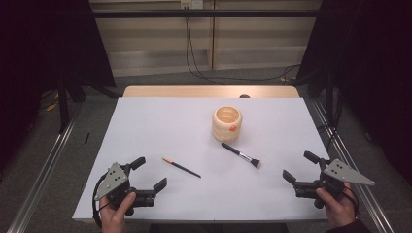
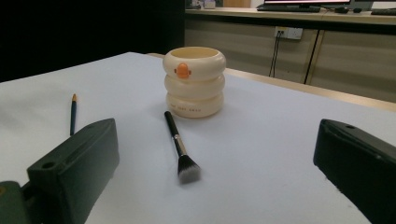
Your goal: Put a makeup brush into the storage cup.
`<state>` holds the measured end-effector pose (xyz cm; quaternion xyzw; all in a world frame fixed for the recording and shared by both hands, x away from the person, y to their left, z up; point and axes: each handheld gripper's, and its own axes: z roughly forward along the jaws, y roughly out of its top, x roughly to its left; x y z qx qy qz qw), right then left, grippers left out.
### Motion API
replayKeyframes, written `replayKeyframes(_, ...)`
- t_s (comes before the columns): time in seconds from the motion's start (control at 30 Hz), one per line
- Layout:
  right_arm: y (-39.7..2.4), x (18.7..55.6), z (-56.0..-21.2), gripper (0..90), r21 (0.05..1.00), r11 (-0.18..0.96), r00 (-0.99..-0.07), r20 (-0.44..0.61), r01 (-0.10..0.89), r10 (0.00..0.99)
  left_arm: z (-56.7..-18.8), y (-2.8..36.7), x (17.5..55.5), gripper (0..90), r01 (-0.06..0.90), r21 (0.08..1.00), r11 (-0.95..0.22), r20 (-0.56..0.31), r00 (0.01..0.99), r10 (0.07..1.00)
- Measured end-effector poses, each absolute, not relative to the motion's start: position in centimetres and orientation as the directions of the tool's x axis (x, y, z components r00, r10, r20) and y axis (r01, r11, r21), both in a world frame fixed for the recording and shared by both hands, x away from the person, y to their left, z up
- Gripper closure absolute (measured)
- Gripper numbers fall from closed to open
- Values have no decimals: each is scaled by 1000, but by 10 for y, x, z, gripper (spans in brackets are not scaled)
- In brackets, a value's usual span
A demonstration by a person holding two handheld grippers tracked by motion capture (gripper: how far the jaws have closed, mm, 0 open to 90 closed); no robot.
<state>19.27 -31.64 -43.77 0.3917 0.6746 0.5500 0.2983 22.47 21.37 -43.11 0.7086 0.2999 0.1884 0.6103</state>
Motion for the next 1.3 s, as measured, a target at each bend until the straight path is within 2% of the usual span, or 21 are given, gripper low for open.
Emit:
replayKeyframes(0.17,-317,193,-438,1,976,80,-511,35,202,859,-425,209,232,12,162,983,-83,-64,735,675)
replayKeyframes(0.47,-318,194,-438,0,975,76,-513,42,208,858,-421,202,241,15,165,979,-122,-44,752,658)
replayKeyframes(0.53,-318,194,-438,1,975,77,-510,41,209,859,-418,199,244,15,177,980,-90,-74,746,662)
replayKeyframes(0.7,-318,194,-439,1,975,77,-514,42,208,857,-413,193,255,13,145,981,-126,-33,773,633)
replayKeyframes(0.93,-319,194,-438,1,975,77,-510,41,208,859,-407,190,265,10,145,985,-92,-52,761,646)
replayKeyframes(1.3,-319,194,-439,0,976,75,-509,42,207,860,-392,181,276,13,109,990,-89,-28,772,636)
